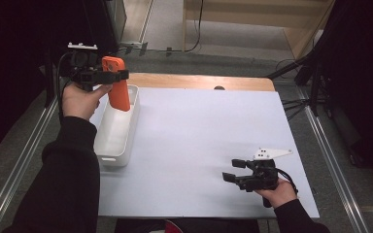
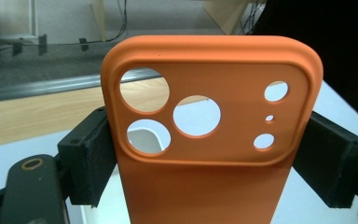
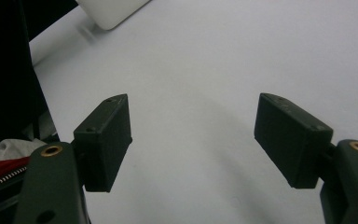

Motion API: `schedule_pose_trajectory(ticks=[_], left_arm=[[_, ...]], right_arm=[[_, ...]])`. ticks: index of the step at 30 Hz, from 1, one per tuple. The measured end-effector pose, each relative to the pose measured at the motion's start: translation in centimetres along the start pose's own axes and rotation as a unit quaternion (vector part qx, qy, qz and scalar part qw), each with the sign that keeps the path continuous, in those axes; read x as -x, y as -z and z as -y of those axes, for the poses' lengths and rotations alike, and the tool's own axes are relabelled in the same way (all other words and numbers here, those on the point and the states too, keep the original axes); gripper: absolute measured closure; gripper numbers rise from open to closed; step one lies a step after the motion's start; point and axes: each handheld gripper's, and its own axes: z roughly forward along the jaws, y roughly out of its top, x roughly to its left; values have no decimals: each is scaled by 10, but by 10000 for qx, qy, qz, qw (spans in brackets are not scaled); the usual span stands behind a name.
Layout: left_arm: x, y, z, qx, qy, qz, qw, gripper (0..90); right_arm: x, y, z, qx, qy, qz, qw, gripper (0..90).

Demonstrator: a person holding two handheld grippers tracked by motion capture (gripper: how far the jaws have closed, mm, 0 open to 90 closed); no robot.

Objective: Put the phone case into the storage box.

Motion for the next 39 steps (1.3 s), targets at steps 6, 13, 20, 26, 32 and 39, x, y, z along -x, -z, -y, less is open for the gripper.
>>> schedule_pose_trajectory(ticks=[6,13,20,26,32,39], left_arm=[[-1,-8,-9,-105,25,-56,9999,157],[-11,-21,-14,23,136,-322,9994,157],[-18,-29,-15,101,308,-477,9983,156],[-20,-36,-15,138,352,-619,9974,156],[-21,-47,-13,99,336,-798,9962,156],[-21,-59,-8,194,376,-1019,9939,156]], right_arm=[[0,1,0,2,15,3,10000,262],[-1,0,0,16,21,-32,10000,262],[-3,-1,-1,32,43,-65,10000,262],[-3,0,-1,47,41,-70,10000,262],[-1,2,-1,132,-25,-31,9999,262],[0,4,-1,167,-41,-36,9998,262]])
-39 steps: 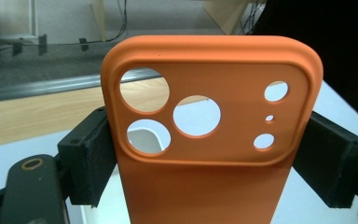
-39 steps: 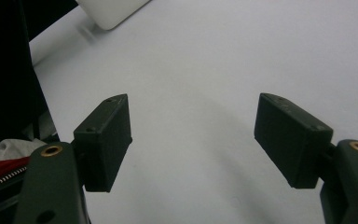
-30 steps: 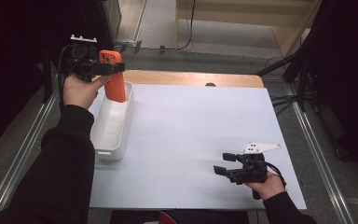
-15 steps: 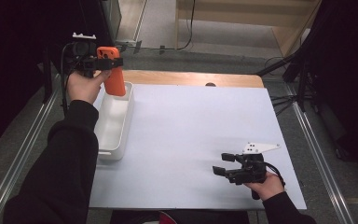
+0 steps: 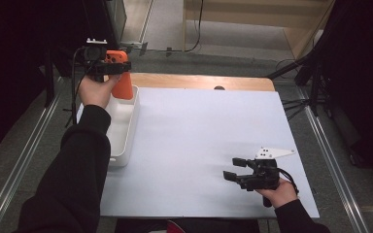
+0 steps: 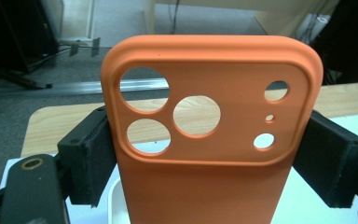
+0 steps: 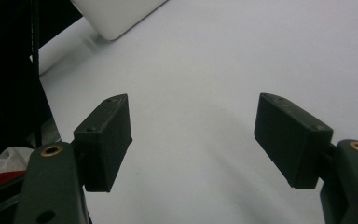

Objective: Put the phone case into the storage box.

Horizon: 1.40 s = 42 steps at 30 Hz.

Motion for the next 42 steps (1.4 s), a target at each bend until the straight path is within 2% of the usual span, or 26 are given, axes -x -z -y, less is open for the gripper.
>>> schedule_pose_trajectory(ticks=[6,8,10,13,18,21,29,33,37,42], left_arm=[[-1,-9,2,-13,16,-153,9999,156],[-1,-12,4,-56,-43,-203,9998,156],[-1,-14,7,7,-94,-296,9995,156],[-2,-18,11,31,11,-245,9997,156],[-3,-26,17,-5,-9,-298,9996,156],[-4,-30,19,-133,-23,-293,9995,156],[-5,-38,22,-251,-71,-358,9990,156],[-2,-43,24,-301,-146,-343,9988,155],[1,-48,27,-373,-276,-417,9981,155],[-1,-51,29,-381,-230,-479,9979,155]], right_arm=[[1,1,0,33,3,10,10000,262],[2,1,0,39,2,2,10000,262],[1,1,0,52,-22,1,10000,262],[2,1,0,50,0,-7,10000,262],[1,0,0,41,-23,-15,10000,262],[1,0,0,37,-21,-16,10000,262],[1,1,0,66,-47,3,10000,262],[2,1,-1,75,-85,17,9999,262],[2,1,-1,77,-80,11,9999,262],[2,1,-1,72,-73,6,9999,262]])
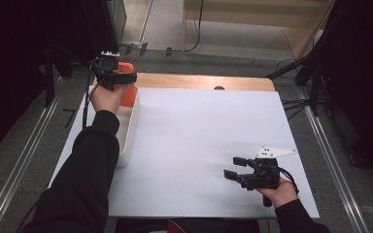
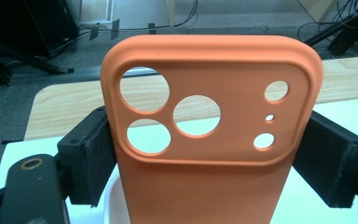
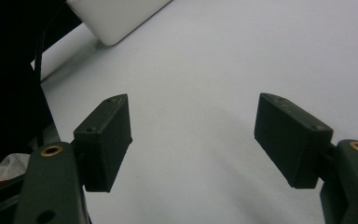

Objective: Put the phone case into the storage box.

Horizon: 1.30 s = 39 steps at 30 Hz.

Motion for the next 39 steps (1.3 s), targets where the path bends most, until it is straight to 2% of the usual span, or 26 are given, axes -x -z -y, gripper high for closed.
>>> schedule_pose_trajectory(ticks=[5,12,18,24,36,39], left_arm=[[-6,-6,5,-76,164,-12,9998,155],[-8,-12,10,-104,249,-58,9996,155],[-6,-16,14,-202,172,-128,9996,154],[-7,-18,15,-208,197,-167,9994,154],[-4,-22,17,-263,170,-130,9994,152],[-3,-24,17,-283,111,-164,9994,151]], right_arm=[[0,0,0,-7,-19,-3,10000,262],[0,-1,0,-21,-23,-28,10000,262],[-1,-1,-1,-17,-35,-33,10000,262],[-1,-1,0,-26,-30,-25,10000,262],[-1,0,-1,-83,-97,-57,9999,262],[-1,-1,-1,-83,-92,-70,9999,262]])
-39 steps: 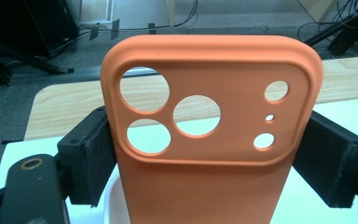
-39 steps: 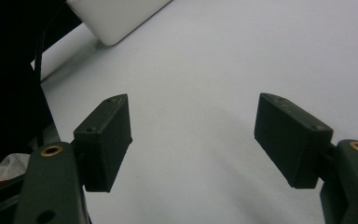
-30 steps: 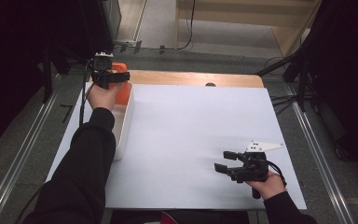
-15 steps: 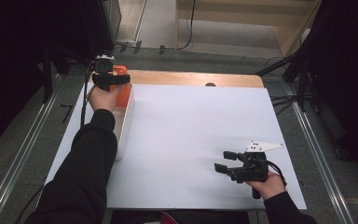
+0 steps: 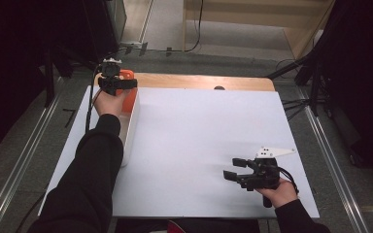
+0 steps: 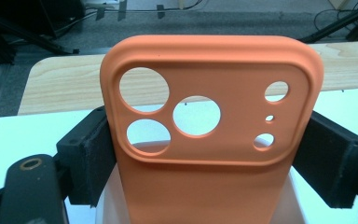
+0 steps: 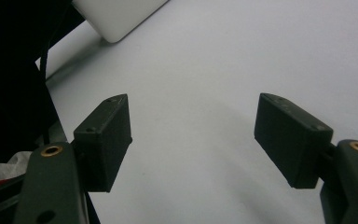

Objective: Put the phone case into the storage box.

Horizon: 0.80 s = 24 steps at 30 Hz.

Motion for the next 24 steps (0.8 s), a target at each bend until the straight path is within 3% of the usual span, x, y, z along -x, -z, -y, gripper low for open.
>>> schedule_pose_trajectory(ticks=[13,16,24], left_arm=[[1,-2,2,-23,-79,64,9999,148],[3,-2,3,-41,-173,-91,9998,140],[1,1,0,77,15,-28,10000,74]], right_arm=[[-1,1,0,-10,-3,7,10000,262],[-1,1,0,-26,6,5,10000,262],[-1,1,0,-22,10,-6,10000,262]])
